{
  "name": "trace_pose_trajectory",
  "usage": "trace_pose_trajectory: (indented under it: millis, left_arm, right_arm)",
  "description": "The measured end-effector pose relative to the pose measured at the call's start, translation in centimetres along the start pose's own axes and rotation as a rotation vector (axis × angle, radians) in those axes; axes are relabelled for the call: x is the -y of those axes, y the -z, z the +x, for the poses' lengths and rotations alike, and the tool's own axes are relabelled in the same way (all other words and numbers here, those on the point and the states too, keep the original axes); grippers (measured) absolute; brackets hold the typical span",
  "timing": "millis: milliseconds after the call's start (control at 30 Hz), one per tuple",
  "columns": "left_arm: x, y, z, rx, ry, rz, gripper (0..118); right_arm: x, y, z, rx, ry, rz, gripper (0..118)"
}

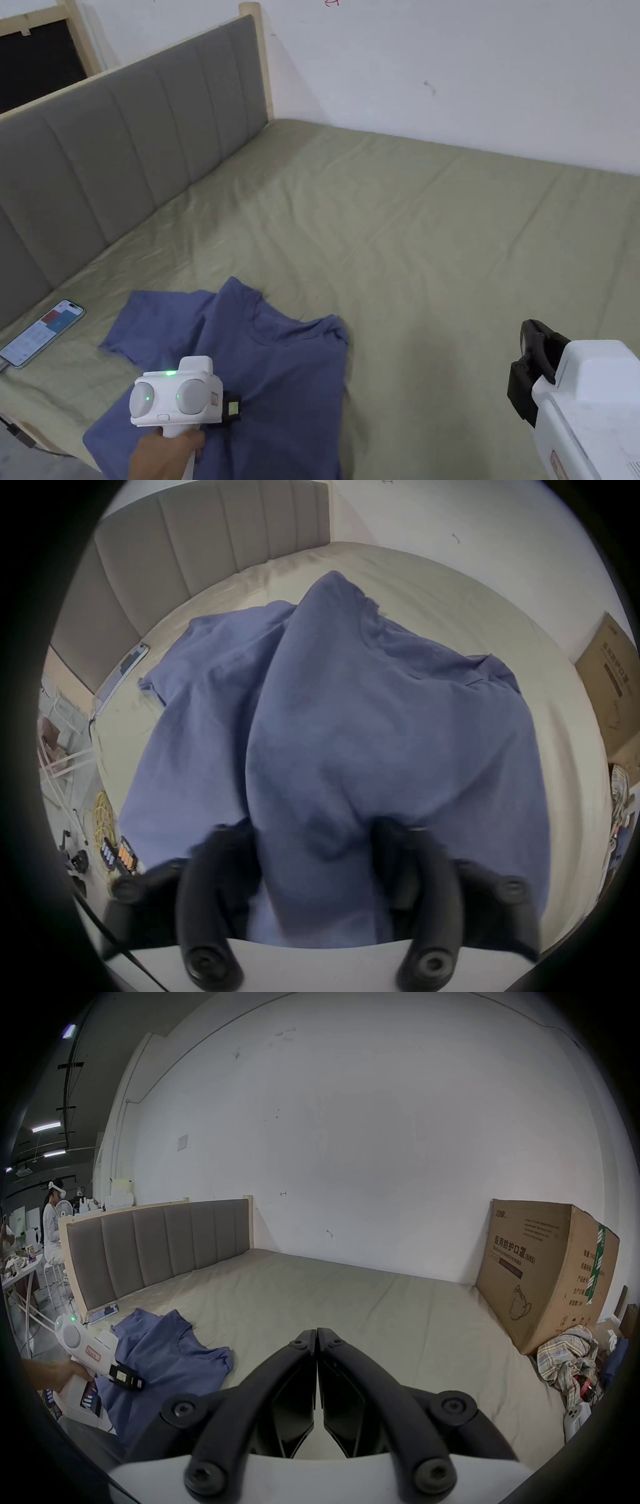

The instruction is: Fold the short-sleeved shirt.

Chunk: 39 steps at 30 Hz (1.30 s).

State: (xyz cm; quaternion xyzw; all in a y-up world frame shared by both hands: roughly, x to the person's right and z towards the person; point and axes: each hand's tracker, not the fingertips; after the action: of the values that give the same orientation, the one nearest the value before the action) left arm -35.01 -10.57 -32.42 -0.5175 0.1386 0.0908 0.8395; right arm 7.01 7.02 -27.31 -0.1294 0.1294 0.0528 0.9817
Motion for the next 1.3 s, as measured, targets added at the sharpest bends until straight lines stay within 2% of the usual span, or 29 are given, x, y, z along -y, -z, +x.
trace_pose_trajectory:
  millis: [33,67,167,333,567,767,1033,1300]
  left_arm:
    - [-0.1,-0.2,0.3,0.024,-0.015,0.003,17]
    - [0.0,-0.6,0.6,-0.021,-0.002,0.012,0]
    - [0.3,-3.6,1.2,-0.002,0.009,0.051,0]
    - [-0.3,-6.7,-0.1,0.179,-0.109,0.143,0]
    - [-2.3,-15.1,2.3,0.359,-0.103,0.317,0]
    - [-6.5,-21.6,7.3,0.473,0.085,0.431,0]
    - [-9.1,-30.5,18.6,0.600,0.336,0.549,0]
    - [-8.5,-33.8,28.3,0.735,0.460,0.551,0]
  right_arm:
    - [0.0,-0.1,0.1,0.002,0.002,-0.001,0]
    - [0.1,-0.2,0.3,0.004,0.003,-0.002,0]
    - [-0.1,-0.7,0.9,0.005,0.005,0.002,0]
    - [-0.5,-2.0,2.0,0.015,0.016,0.026,0]
    - [-1.2,-4.1,3.8,0.035,0.043,0.062,0]
    - [-1.7,-6.7,6.0,0.074,0.065,0.104,0]
    - [-2.5,-11.2,10.3,0.176,0.068,0.169,0]
    - [-2.3,-15.6,15.0,0.296,0.072,0.191,0]
